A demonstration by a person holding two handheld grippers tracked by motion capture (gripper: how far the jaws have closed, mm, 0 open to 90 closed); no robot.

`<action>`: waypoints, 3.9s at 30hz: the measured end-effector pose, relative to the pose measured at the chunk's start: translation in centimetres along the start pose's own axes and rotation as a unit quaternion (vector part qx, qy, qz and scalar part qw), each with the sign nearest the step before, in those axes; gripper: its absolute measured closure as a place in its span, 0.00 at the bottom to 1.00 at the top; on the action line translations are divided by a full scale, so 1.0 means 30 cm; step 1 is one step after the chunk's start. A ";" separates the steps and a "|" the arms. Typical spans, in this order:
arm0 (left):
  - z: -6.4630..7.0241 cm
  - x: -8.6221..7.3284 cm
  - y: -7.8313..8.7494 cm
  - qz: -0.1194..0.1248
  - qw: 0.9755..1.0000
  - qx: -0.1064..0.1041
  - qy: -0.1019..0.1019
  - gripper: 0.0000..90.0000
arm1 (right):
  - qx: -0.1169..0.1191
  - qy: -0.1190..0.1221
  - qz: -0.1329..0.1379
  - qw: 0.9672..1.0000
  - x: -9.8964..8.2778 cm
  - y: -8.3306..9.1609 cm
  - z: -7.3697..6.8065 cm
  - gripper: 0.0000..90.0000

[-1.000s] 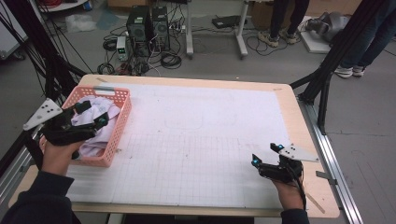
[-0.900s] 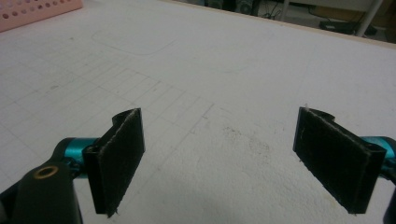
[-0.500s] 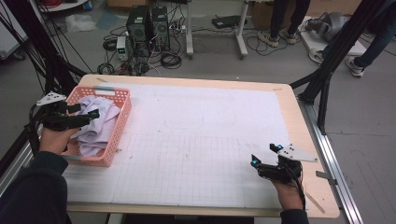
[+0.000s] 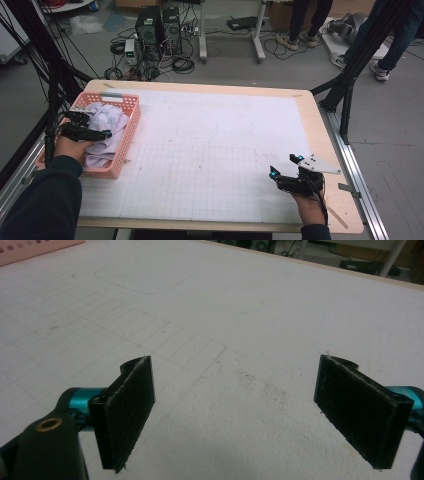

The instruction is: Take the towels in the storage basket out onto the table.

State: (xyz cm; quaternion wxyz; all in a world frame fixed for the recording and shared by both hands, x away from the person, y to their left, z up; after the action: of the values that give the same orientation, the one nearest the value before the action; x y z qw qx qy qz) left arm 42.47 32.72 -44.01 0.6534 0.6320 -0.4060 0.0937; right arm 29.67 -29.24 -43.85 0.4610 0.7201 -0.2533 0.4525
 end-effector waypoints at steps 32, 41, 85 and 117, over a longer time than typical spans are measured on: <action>0.040 0.015 0.001 -0.019 0.998 -0.047 0.039 0.61 | -0.013 -0.006 -0.010 1.000 -0.007 0.005 0.014 0.17; 0.001 0.037 0.110 0.105 0.991 -0.033 0.078 0.61 | -0.012 -0.009 -0.009 1.000 -0.006 0.007 0.014 0.17; 0.473 0.290 0.326 0.355 0.918 -0.150 -0.097 0.60 | -0.007 -0.007 -0.007 1.000 -0.004 0.004 0.004 0.17; 0.992 0.264 -0.107 0.210 0.932 -0.261 -0.138 0.54 | -0.001 -0.004 -0.012 1.000 -0.011 -0.007 0.009 0.17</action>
State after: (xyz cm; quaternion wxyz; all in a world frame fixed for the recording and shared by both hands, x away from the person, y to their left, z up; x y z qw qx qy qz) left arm 37.42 2.19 -45.11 0.6985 0.3461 -0.6256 0.0315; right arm 29.80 -29.40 -44.29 0.4666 0.7243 -0.2468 0.4435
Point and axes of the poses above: each handheld gripper's, and its own axes: y roughly backward along the jaws, x roughly out of its top, z roughly to its right, the point moved 5 cm from there along -y, roughly forward along the jaws, and after that the axes turned 11 degrees about -y, right-handed, at the moved point
